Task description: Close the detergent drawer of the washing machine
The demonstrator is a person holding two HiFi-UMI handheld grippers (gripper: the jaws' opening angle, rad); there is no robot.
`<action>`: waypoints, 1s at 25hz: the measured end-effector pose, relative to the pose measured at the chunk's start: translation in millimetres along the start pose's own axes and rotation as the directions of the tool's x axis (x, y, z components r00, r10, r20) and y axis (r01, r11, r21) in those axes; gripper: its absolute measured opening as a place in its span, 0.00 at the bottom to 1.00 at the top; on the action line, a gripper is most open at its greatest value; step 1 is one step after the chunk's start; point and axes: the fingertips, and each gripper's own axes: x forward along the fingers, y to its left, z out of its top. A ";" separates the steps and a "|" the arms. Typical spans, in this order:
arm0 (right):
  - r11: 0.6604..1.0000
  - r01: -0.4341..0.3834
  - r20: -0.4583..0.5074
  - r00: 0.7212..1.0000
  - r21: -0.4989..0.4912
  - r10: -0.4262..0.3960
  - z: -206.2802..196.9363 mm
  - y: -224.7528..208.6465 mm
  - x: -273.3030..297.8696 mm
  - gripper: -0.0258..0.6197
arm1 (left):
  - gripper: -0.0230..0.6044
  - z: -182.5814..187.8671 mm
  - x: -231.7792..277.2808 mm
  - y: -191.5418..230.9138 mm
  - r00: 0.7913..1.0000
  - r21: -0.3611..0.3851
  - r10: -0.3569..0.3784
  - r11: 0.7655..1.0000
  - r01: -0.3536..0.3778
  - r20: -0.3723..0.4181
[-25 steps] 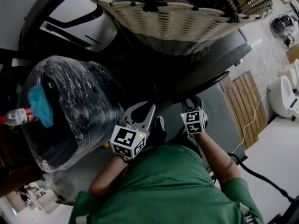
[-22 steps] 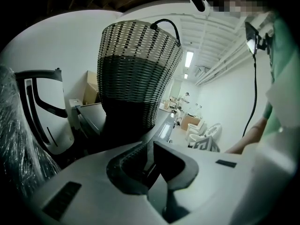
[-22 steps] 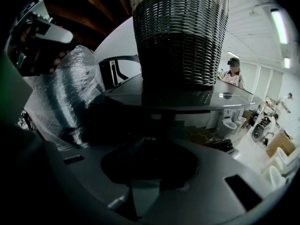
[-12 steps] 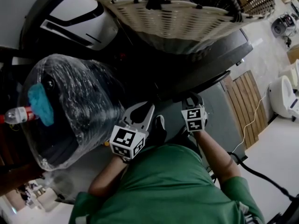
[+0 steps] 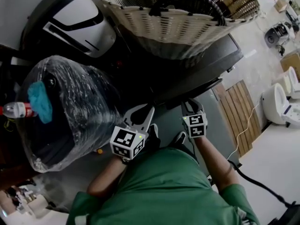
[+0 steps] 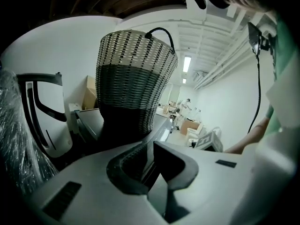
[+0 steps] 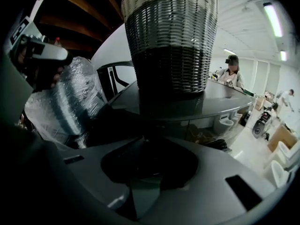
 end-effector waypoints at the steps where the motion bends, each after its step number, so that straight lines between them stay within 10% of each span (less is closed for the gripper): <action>1: 1.000 0.009 0.023 1.000 0.011 -0.009 7.9 -3.5 -11.2 0.20 | 0.13 2.3 0.7 -1.1 1.000 0.003 -0.001 1.000 0.001 0.008; 6: 0.997 0.023 0.215 0.976 0.072 -0.038 74.4 -17.4 -77.0 0.18 | 0.13 17.6 -1.1 -1.3 0.999 0.015 0.015 1.000 -0.016 0.050; 14: 0.993 0.100 0.503 0.857 0.061 -0.117 178.5 -31.2 -196.1 0.13 | 0.13 77.8 -4.4 -30.7 0.982 0.062 -0.028 0.998 0.017 0.187; 25: 0.986 0.154 0.690 0.721 -0.062 -0.069 239.2 -6.6 -303.4 0.10 | 0.13 175.9 -50.6 -85.0 0.897 0.213 -0.085 0.977 -0.010 0.434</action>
